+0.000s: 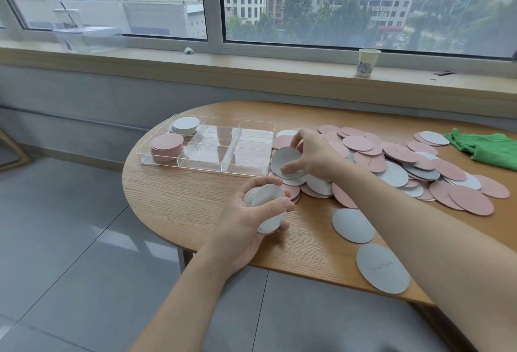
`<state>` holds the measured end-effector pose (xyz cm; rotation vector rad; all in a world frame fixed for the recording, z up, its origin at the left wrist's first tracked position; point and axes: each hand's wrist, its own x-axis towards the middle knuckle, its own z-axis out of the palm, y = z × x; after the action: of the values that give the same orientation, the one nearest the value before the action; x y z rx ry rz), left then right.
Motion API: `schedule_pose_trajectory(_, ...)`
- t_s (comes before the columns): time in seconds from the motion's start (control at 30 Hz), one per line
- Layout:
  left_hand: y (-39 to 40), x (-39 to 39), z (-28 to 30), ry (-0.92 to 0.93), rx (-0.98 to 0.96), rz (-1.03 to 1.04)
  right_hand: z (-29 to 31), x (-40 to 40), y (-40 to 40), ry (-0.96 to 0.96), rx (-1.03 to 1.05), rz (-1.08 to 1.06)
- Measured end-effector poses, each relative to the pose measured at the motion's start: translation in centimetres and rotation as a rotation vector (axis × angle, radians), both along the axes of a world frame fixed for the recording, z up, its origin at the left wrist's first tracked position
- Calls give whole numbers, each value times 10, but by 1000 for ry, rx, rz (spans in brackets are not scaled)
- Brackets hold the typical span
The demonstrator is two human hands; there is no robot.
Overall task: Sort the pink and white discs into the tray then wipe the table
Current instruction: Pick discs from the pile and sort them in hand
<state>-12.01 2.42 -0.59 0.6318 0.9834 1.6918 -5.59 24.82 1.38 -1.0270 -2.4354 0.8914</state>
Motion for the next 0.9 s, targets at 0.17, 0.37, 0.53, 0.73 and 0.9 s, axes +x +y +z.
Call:
schedule_pose_trajectory(0.17,0,1,1,-29,0,9,6,20,-6,217,-8,-89)
schedule_pose_trajectory(0.37,-1,3,2,-50,-14,56,17,64,-27,524,-264,-72)
schedule_pose_trajectory(0.53,0,6,1,-2,35,82,12,89,-63,654,-614,84)
schedule_pose_trajectory(0.73,-1,16,-2,27,138,72,-3,92,-105,606,-641,126)
schedule_pose_trajectory(0.9,-3,25,1,15,148,50,-7,89,-124,602,-438,42)
